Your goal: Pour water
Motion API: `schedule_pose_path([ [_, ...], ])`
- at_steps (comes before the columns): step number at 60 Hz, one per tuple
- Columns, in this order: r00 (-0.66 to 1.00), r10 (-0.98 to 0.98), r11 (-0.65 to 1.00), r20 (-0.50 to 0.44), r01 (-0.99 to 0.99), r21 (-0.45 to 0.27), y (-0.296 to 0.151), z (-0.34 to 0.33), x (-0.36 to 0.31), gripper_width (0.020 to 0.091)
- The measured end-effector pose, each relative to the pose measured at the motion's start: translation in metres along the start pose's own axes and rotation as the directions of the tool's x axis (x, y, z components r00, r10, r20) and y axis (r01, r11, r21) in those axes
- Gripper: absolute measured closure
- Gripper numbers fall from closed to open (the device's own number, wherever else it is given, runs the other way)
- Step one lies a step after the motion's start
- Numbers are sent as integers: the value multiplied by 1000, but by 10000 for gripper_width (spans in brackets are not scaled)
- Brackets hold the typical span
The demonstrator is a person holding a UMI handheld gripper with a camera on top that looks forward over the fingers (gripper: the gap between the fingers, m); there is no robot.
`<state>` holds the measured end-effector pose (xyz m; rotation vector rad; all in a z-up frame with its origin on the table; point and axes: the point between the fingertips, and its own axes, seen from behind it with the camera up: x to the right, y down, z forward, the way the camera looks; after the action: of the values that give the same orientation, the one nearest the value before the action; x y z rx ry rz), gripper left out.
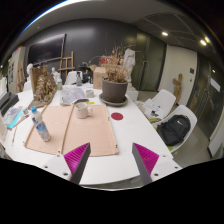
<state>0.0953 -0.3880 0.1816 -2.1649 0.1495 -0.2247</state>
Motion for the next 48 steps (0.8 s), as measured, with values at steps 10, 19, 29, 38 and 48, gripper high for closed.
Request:
schedule_pose_path([
  [10,998,-12,1000,69,12,-6,5,-1,-56,255],
  [19,985,-47,999,166,45,17,18,-6,-138,249],
  [29,946,-108,994,307,92,65,34,-5,-241,248],
  [38,938,-141,988,317,111,110,31,27,-311,248],
  [48,952,-131,984,277,90,156,14,92,-358,248],
])
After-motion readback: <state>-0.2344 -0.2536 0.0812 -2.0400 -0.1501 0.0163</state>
